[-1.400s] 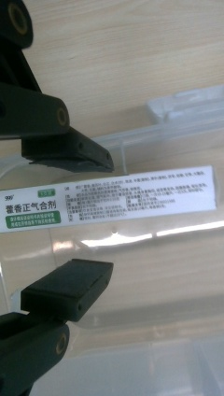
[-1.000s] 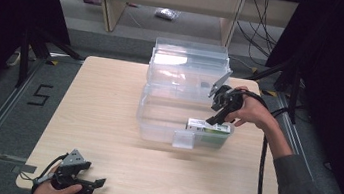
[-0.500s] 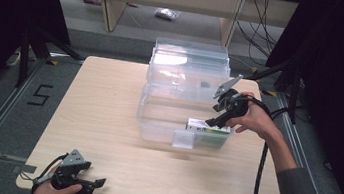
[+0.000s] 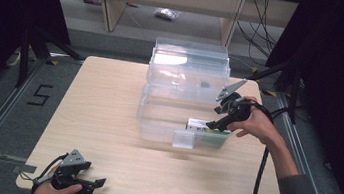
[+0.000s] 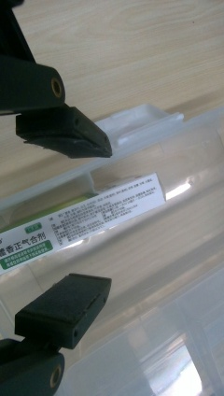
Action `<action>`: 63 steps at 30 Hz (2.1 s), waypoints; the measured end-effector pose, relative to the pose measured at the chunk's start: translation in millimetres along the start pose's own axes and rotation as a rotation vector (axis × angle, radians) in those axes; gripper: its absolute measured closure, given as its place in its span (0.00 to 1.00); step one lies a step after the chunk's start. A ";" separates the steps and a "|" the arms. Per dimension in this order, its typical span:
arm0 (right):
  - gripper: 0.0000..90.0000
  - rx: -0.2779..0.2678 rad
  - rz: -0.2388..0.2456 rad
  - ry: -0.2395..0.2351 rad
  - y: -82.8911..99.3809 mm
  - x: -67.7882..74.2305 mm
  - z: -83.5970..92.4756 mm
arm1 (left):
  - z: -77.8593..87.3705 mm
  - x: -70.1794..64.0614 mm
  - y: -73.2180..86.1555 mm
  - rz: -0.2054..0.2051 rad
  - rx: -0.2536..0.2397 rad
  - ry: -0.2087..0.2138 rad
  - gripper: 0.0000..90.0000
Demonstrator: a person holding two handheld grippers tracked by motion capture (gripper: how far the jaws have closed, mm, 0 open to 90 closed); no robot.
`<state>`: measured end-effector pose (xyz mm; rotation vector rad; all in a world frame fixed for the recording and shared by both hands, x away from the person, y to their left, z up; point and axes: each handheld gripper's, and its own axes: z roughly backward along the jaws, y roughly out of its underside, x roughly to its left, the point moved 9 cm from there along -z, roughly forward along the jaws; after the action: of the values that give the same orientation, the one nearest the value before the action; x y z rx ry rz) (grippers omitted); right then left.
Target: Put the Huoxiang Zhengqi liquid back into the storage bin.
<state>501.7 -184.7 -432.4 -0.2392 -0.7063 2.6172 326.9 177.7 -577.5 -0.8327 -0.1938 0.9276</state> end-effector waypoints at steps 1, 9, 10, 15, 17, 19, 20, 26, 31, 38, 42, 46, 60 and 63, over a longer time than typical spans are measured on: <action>0.35 -0.004 -0.004 -0.001 -0.2 0.8 0.1 | 0.1 0.1 0.0 0.000 0.000 0.000 0.17; 0.34 -0.042 -0.036 -0.002 0.6 4.8 -1.8 | -1.5 -1.9 -1.4 0.021 -0.020 0.001 0.17; 0.34 -0.046 -0.039 -0.004 1.2 6.0 -1.9 | -1.8 -1.9 -1.6 0.021 -0.021 0.001 0.17; 0.34 -0.084 -0.050 -0.006 3.3 15.4 -2.2 | -1.7 -1.9 -1.6 0.021 -0.021 0.002 0.17; 0.34 -0.098 -0.034 -0.008 4.2 16.8 -1.4 | -1.5 -1.9 -1.4 0.021 -0.019 0.003 0.16; 0.33 -0.115 -0.059 -0.005 5.5 20.1 0.5 | -1.2 -1.4 -1.0 0.011 -0.015 0.002 0.17; 0.32 -0.121 -0.057 -0.009 5.8 20.6 1.8 | -1.8 -1.8 -1.5 0.021 -0.021 0.001 0.17; 0.31 -0.155 -0.085 -0.015 11.1 28.5 4.4 | -1.4 -1.7 -1.6 0.020 -0.019 0.001 0.16; 0.28 -0.176 -0.120 -0.003 16.1 39.7 3.7 | -1.5 -1.7 -1.6 0.021 -0.020 0.000 0.17; 0.28 -0.192 -0.116 -0.010 16.7 49.6 -1.7 | -0.3 -0.1 0.3 -0.006 0.004 0.001 0.16; 0.28 -0.187 -0.112 -0.003 16.9 53.0 -2.6 | -0.2 0.0 0.4 -0.007 0.004 0.001 0.17; 0.28 -0.187 -0.104 -0.003 19.6 55.4 -4.0 | -0.1 -0.2 0.0 -0.003 0.001 0.001 0.16; 0.28 -0.179 -0.109 -0.024 30.7 67.1 -10.1 | -0.9 -0.4 -0.1 -0.004 0.001 0.003 0.17; 0.27 -0.172 -0.138 -0.022 32.9 69.9 -11.2 | -0.7 0.2 -0.3 -0.004 -0.003 -0.001 0.16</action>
<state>430.4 -175.0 -462.8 -0.2041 -0.9238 2.4347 327.5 177.4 -577.8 -0.8348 -0.1980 0.9244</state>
